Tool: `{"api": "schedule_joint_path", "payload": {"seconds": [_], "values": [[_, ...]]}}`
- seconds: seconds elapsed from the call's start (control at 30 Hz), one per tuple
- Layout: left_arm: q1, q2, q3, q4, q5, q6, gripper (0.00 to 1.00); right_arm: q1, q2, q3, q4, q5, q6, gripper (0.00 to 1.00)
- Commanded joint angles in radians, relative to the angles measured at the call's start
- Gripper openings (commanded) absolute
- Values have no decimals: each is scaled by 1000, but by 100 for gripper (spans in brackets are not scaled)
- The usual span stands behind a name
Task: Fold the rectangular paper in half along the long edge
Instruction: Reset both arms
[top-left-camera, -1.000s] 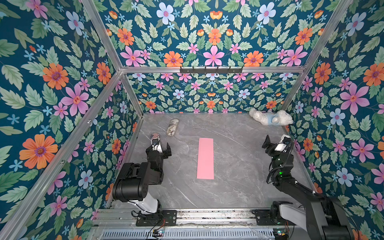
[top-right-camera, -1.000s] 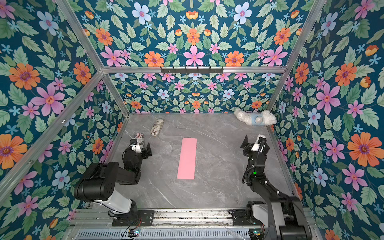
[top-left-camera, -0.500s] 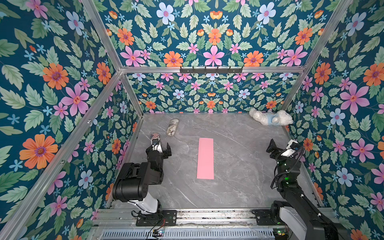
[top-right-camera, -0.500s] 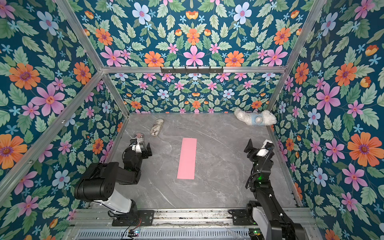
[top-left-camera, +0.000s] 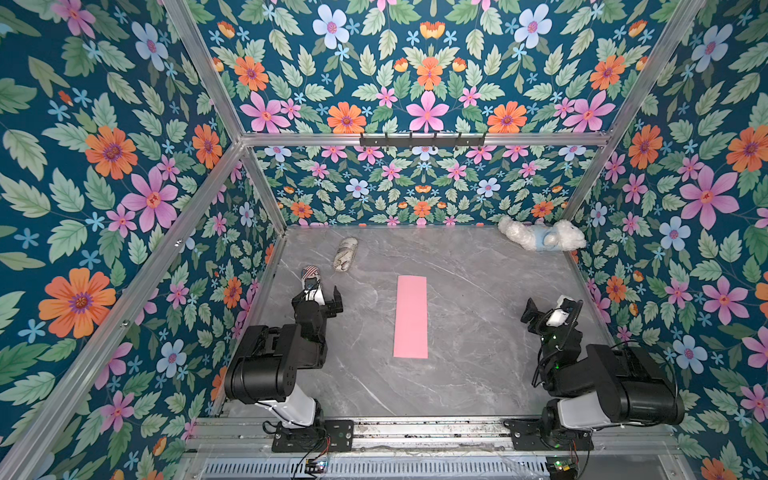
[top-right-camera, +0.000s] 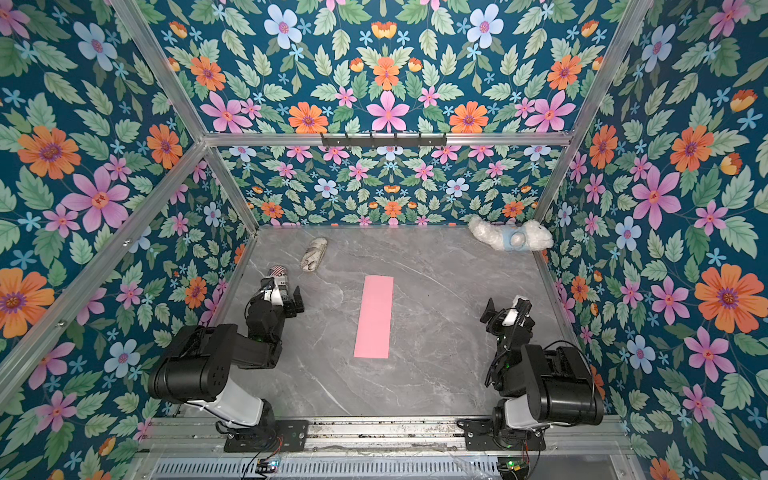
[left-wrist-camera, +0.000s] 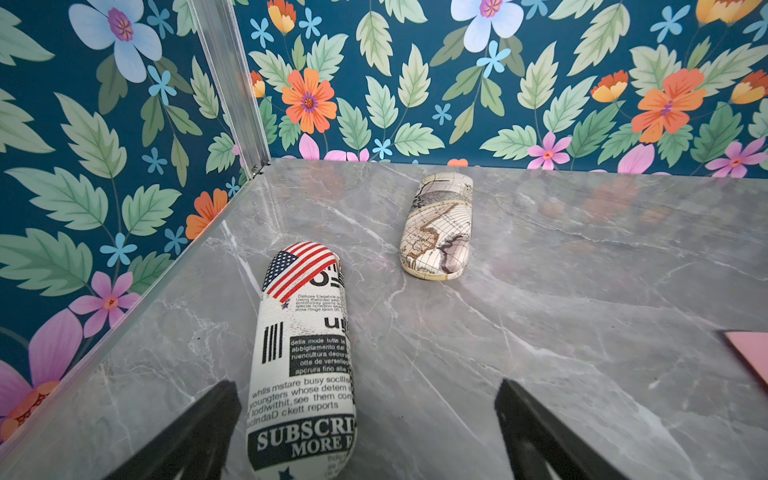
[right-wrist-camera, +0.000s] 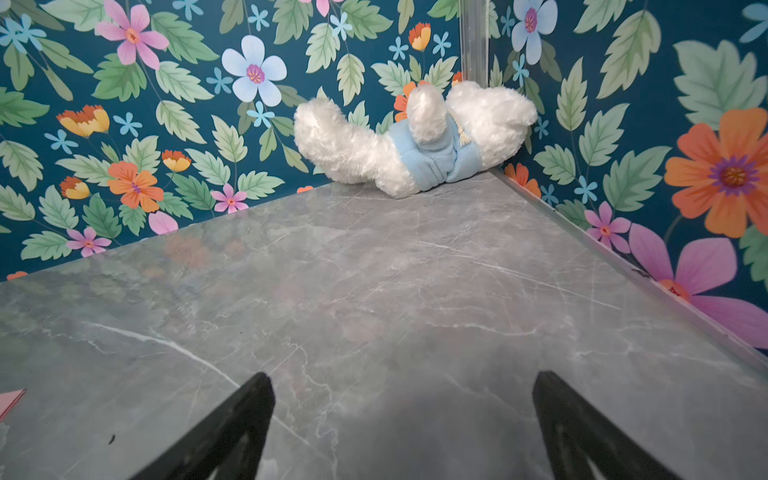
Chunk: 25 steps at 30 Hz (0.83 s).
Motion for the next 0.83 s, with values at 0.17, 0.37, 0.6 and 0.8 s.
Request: {"api": "schedule_joint_path", "payload": {"seconds": [0.17,0.37,0.6,0.8], "values": [[1,-1,3,9,5,6,100,14,6,66,-10,-30,-45,99],[1,-1,3,9,5,6,100,14,6,57,9,-32,-46,99],[2,3,12,-3,7,6,100,14,8,54,16,-25,-43,99],[7,3,12,-6,16,3,100,14,9,59,7,-28,-44,99]]}}
